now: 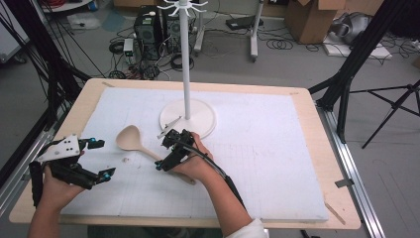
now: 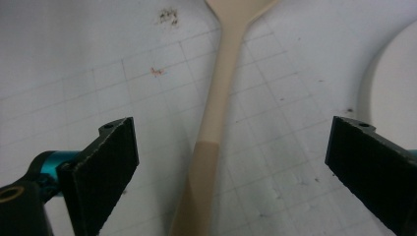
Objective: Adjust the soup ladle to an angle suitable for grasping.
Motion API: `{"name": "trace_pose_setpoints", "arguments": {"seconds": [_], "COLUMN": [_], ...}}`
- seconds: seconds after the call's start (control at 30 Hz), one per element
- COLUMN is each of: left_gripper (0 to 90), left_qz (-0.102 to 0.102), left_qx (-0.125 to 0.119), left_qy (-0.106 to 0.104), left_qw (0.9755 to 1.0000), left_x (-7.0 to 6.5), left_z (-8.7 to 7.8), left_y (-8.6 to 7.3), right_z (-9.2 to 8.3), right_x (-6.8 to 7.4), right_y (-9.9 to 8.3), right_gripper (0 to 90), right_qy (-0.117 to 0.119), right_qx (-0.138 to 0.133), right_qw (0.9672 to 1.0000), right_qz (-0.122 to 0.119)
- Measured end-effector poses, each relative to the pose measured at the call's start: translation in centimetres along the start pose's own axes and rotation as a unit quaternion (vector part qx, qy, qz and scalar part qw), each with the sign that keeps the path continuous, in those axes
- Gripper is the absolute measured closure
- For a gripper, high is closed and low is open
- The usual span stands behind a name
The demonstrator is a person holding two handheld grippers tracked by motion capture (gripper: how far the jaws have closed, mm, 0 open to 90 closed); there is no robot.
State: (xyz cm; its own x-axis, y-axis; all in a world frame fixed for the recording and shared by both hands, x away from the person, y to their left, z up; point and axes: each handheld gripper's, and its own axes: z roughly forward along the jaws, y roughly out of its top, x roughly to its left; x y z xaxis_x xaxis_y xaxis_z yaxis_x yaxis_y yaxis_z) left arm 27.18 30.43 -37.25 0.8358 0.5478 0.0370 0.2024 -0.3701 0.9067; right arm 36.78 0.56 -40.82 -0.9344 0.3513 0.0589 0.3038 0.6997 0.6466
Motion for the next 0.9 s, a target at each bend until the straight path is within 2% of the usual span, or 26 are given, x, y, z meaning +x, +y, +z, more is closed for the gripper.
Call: {"name": "trace_pose_setpoints", "arguments": {"seconds": [0.13,0.2,0.3,0.37,0.53,0.6,0.73,0.9], "left_gripper": [1.7,1.7,1.7,1.7,1.7,1.7,1.7,1.7], "left_qz": [-0.001,-0.002,-0.001,-0.002,-0.001,-0.002,0.001,0.001], "left_qx": [0.000,-0.001,0.000,0.000,0.000,-0.001,-0.006,-0.008], "left_qy": [-0.001,-0.001,0.000,0.000,0.001,0.001,-0.007,-0.010], "left_qw": [1.0000,1.0000,1.0000,1.0000,1.0000,1.0000,1.0000,0.9999], "left_x": [0.0,0.0,0.0,0.0,0.1,0.1,0.1,0.0], "left_z": [0.1,0.1,0.1,0.1,0.0,0.0,0.0,0.0], "left_y": [0.0,0.0,0.0,0.0,-0.1,-0.1,-0.1,0.0], "right_z": [1.3,1.6,1.8,2.0,2.3,2.4,2.4,2.3], "right_x": [0.2,0.2,0.1,0.2,0.3,0.3,0.3,0.4], "right_y": [0.1,0.1,0.1,0.1,0.1,0.1,0.2,0.3], "right_gripper": [5.5,6.4,15.9,16.0,18.5,25.2,30.3,42.4], "right_qy": [-0.002,-0.001,-0.001,0.002,0.001,0.003,0.007,0.011], "right_qx": [0.022,0.030,0.038,0.045,0.054,0.057,0.061,0.067], "right_qw": [0.9998,0.9995,0.9993,0.9990,0.9986,0.9984,0.9981,0.9976], "right_qz": [-0.001,0.001,-0.001,0.006,0.001,-0.001,0.001,-0.008]}}
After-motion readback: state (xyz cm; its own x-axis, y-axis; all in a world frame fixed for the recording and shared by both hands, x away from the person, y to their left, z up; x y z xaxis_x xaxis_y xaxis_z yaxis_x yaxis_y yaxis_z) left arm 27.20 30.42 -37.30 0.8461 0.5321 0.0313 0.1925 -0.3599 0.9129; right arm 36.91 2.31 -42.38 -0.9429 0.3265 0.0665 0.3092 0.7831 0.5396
